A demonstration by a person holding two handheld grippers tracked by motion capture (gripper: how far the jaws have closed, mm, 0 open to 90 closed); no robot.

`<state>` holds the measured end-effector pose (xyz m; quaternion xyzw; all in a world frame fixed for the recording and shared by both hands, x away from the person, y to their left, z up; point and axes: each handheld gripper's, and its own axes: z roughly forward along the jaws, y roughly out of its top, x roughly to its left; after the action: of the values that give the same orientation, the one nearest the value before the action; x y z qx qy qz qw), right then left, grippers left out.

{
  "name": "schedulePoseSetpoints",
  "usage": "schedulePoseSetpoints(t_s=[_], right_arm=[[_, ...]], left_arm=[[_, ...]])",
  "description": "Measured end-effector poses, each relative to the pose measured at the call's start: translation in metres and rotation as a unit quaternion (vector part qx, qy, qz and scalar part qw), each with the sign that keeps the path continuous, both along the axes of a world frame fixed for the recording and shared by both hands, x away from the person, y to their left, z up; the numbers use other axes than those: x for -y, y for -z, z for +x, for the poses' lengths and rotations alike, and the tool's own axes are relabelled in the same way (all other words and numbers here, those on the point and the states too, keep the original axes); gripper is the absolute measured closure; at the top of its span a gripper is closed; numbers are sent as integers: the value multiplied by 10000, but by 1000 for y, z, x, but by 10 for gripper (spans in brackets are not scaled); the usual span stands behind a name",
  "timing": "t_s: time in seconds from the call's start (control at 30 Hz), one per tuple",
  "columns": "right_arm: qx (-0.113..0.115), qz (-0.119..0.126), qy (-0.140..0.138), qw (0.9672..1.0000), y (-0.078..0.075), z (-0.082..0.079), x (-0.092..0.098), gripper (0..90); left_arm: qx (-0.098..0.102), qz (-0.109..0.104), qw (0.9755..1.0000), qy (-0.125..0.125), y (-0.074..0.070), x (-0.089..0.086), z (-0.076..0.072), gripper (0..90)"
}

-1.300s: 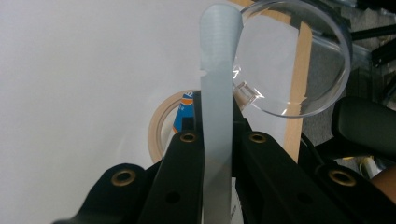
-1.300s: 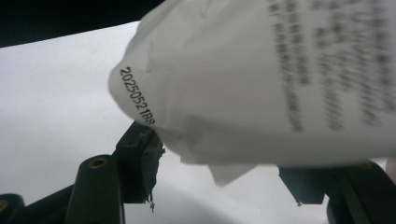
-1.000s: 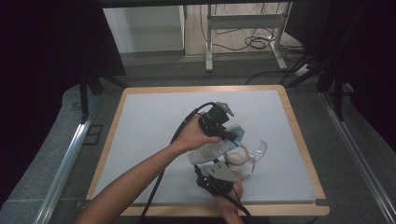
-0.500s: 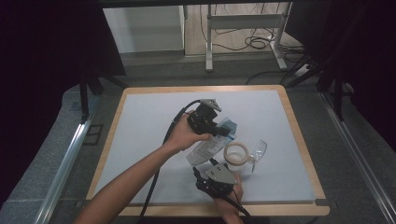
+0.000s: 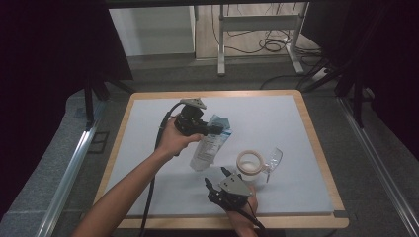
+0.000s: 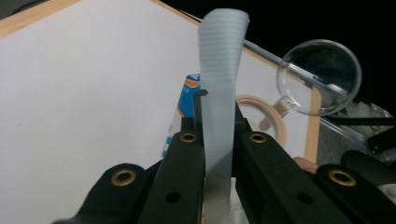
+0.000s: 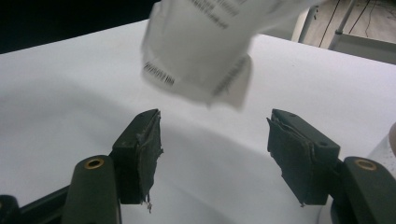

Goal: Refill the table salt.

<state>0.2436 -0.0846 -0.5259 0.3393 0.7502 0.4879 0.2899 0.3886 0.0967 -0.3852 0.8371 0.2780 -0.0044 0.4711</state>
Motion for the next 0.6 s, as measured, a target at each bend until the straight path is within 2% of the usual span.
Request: schedulePoseSetpoints(t_s=[0.13, 0.27, 0.4, 0.6], right_arm=[[31, -1, 3, 10000, -1, -2, 2, 355], [54, -15, 46, 10000, -2, -4, 7, 356], [49, 2, 111, 9999, -2, -3, 13, 356], [69, 29, 151, 9999, -4, -4, 18, 356]], left_arm=[[27, -84, 9996, -261, 7, -19, 5, 900], [67, -124, 9982, -578, 14, -41, 11, 900], [51, -261, 9956, -896, 23, -65, 19, 900], [86, -444, 9914, -1228, 32, -87, 24, 900]])
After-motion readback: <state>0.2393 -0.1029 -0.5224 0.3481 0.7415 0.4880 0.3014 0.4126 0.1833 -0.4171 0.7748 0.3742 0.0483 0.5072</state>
